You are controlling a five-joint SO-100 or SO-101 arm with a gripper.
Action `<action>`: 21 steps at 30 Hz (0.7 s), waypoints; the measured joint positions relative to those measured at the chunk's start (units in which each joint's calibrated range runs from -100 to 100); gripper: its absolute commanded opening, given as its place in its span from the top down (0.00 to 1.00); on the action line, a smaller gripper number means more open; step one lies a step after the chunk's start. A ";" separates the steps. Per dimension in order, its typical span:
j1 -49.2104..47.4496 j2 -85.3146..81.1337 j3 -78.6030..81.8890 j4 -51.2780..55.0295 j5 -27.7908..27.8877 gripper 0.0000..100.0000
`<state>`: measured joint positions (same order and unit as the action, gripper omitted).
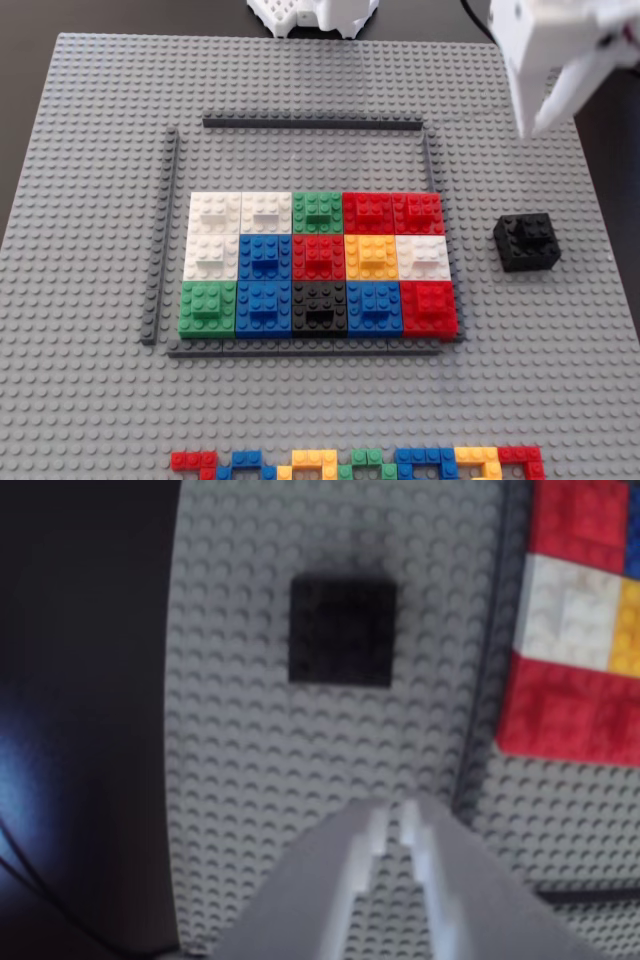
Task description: Grab the cube and place it into the grid
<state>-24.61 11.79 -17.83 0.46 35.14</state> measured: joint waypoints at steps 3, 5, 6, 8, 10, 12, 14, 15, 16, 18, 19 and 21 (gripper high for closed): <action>0.58 5.68 -4.24 0.00 0.05 0.91; 0.95 8.65 -6.09 0.00 0.05 0.84; 1.09 9.92 -7.06 0.00 0.05 0.79; 1.31 11.62 -8.47 0.00 0.05 0.72; 1.31 13.15 -9.89 0.00 0.05 0.70; 1.31 14.93 -11.30 0.00 0.05 0.69; 1.31 15.95 -11.92 0.00 0.05 0.69; 1.31 16.28 -12.09 0.00 0.05 0.69; 1.31 16.71 -12.36 0.00 0.05 0.69; 1.31 17.81 -13.15 0.00 0.05 0.69; 1.31 18.32 -13.59 0.00 0.05 0.69; 1.31 19.34 -14.21 0.00 -0.20 0.69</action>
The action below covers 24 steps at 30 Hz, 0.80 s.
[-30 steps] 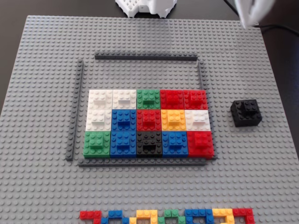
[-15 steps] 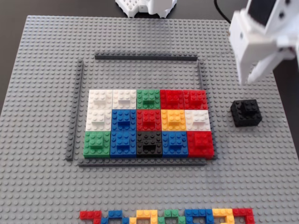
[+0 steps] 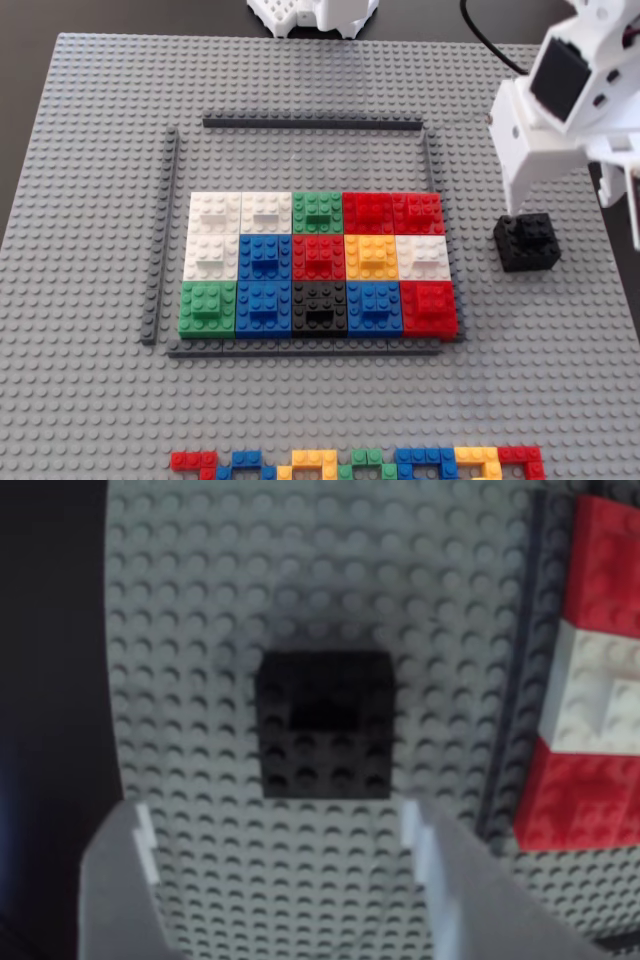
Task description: Grab the cube and place it into the grid
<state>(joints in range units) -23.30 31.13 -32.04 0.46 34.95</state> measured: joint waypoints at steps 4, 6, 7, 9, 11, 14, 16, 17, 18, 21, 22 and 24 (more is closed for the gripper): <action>0.00 1.36 0.00 -0.73 -0.34 0.69; 0.00 2.04 0.00 -1.07 -0.34 0.69; 0.00 2.37 0.00 -1.27 -0.34 0.69; 0.00 2.37 0.00 -1.66 -0.34 0.69; 0.00 2.37 0.00 -1.90 -0.34 0.69; 0.00 2.37 0.00 -2.05 -0.39 0.69; -0.07 2.37 0.00 -2.05 -0.63 0.69; -0.15 2.37 0.00 -2.05 -0.73 0.69; -0.22 2.37 0.00 -2.05 -0.83 0.69; -0.51 2.37 0.00 -2.05 -0.93 0.69; -0.66 2.37 0.00 -2.05 -0.93 0.69; -0.80 2.37 0.00 -2.20 -0.93 0.69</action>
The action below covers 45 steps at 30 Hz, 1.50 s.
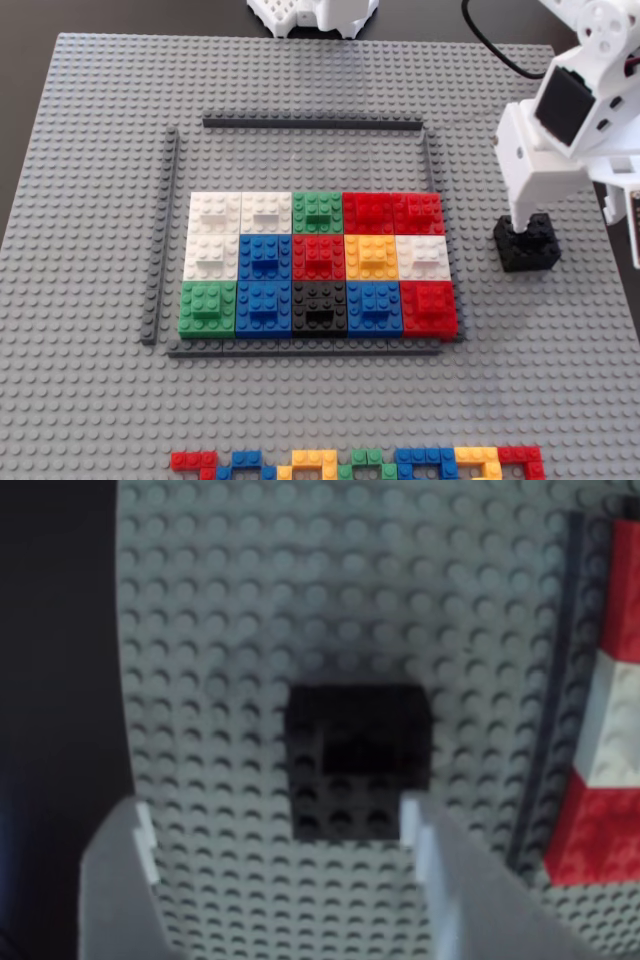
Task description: Grab the cube and place it into the grid
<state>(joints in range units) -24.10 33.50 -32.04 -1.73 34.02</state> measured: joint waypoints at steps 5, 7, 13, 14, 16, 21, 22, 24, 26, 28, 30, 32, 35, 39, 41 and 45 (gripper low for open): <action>-0.15 0.00 1.24 -0.88 0.00 0.69; -0.15 0.00 1.68 -1.12 0.00 0.69; -0.15 -0.08 3.00 -1.66 0.00 0.72; -0.22 -0.08 3.18 -1.76 0.00 0.74; -0.22 -0.17 3.53 -1.81 0.00 0.78; 0.29 -0.17 3.80 -1.81 0.49 0.81; 0.36 -0.25 4.06 -1.81 0.54 0.81; 0.36 -0.34 4.50 -2.00 0.59 0.83; 0.36 -0.42 4.85 -2.15 0.68 0.85; 0.58 -0.76 4.94 -2.10 0.88 0.87; 0.80 -0.76 4.94 -1.86 0.93 0.89; 1.17 -0.76 5.03 -1.81 0.73 0.90; 1.31 -0.76 5.03 -2.10 0.98 0.92; 1.31 -0.76 5.03 -1.86 0.78 0.93; 1.31 -0.76 5.03 -1.76 0.78 0.93; 1.31 -0.76 4.94 -1.27 0.88 0.94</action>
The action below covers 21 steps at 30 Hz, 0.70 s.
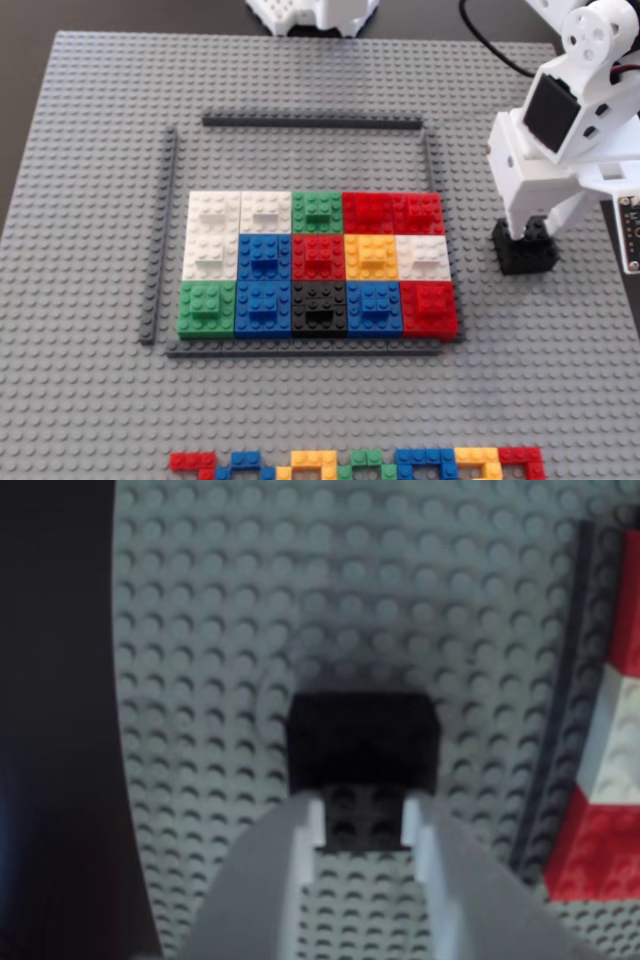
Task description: Grab the cube and place it into the grid
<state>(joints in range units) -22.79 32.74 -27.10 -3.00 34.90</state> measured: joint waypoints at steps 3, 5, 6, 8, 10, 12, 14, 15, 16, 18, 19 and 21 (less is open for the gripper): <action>0.00 -0.42 -0.26 0.93 0.20 0.95; 0.51 -0.93 -0.35 1.95 0.24 0.95; 0.80 -1.27 -0.35 2.49 0.44 0.95; 1.39 -2.46 -0.35 3.22 0.78 0.95; 1.82 -4.50 -0.35 3.76 1.03 0.95; 2.11 -7.46 -0.35 4.84 1.42 0.95; 2.48 -11.20 0.62 5.13 1.76 0.95; 2.77 -13.40 1.77 5.18 2.05 0.95; 2.99 -15.52 3.44 5.18 2.30 0.95; 3.72 -20.27 7.59 4.88 3.08 0.95; 4.08 -22.65 9.97 4.64 3.42 0.95; 5.03 -27.48 14.83 4.10 4.25 0.95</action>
<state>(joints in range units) -17.75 5.26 -12.27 1.10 39.15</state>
